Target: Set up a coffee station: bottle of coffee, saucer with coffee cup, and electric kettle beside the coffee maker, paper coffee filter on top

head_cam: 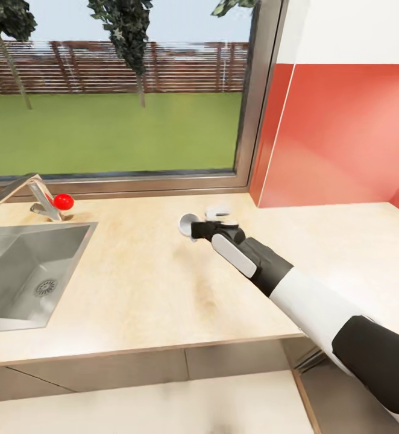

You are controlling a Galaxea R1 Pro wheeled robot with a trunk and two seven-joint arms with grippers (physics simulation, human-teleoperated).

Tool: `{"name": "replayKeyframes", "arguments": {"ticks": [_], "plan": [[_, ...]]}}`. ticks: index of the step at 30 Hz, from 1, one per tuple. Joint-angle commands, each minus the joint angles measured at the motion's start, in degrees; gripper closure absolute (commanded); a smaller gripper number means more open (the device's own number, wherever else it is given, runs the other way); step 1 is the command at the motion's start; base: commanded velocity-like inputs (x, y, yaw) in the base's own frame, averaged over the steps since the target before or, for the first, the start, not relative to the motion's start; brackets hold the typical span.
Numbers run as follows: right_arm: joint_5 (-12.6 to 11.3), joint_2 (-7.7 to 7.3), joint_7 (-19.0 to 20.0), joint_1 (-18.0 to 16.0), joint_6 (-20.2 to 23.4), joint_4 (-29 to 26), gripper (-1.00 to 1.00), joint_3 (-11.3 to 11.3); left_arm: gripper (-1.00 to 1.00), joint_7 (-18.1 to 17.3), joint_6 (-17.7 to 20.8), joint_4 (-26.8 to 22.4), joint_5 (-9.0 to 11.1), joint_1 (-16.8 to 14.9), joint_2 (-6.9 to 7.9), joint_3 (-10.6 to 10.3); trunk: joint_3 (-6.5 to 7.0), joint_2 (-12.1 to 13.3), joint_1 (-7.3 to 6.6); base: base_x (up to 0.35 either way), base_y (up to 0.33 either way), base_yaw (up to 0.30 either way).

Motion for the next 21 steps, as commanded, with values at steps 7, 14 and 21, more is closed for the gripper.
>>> {"name": "replayKeyframes", "arguments": {"ticks": [7, 14, 21], "plan": [[-0.4, -7.38, -0.5, 5.4, 0.1, -16.5, 1.00, 0.7, -1.00, 0.2, -0.1, 0.1, -0.5, -0.1, -0.06, 0.4, 0.57, -0.1, -0.01, -0.335, 0.000, -0.071], [-0.7, -15.81, -0.6, 12.4, 0.1, -33.4, 1.00, 0.7, -1.00, 0.2, 0.3, 0.0, -0.4, -0.1, -0.20, 0.5, 1.19, -0.1, -0.01, -0.335, 0.000, -0.070], [-0.7, -16.20, -0.6, 12.8, 0.2, -33.8, 1.00, 0.7, -1.00, 0.3, 0.0, -0.1, -0.4, -0.1, -0.23, 0.5, 1.82, -0.1, -0.01, -0.335, 0.000, -0.069]]}}
